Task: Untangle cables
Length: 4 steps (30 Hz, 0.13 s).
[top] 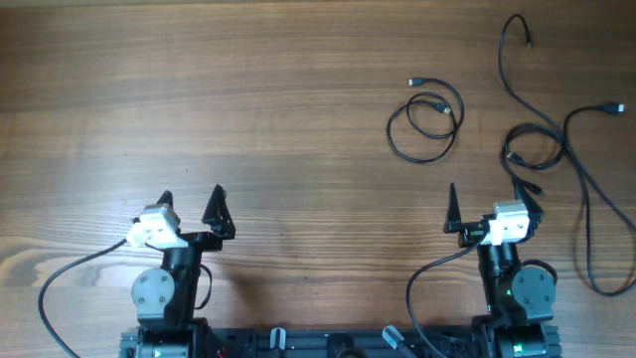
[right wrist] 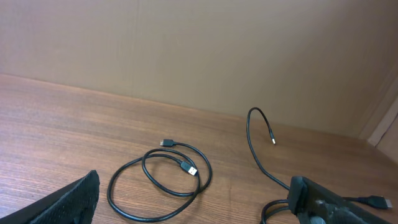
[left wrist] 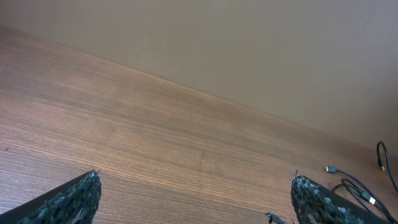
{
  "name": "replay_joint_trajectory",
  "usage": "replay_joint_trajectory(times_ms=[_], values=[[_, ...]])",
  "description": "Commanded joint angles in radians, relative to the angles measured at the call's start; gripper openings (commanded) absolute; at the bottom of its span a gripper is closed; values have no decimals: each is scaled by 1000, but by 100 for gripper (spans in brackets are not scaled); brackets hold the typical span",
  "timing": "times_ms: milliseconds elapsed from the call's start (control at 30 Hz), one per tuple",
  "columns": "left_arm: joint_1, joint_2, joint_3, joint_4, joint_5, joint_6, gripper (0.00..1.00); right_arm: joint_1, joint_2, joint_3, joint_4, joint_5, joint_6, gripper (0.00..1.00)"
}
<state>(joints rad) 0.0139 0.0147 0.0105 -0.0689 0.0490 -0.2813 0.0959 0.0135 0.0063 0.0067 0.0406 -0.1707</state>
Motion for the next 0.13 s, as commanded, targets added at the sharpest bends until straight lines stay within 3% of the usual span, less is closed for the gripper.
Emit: replay_joint_trajectory(times_ms=[0,100], values=[[-4,-5,-5,-7,-17,20,100,-4,-10,-1,3,-17,-11,100],[-4,-5,-5,-7,-17,20,100,-4,-10,-1,3,-17,-12,100]])
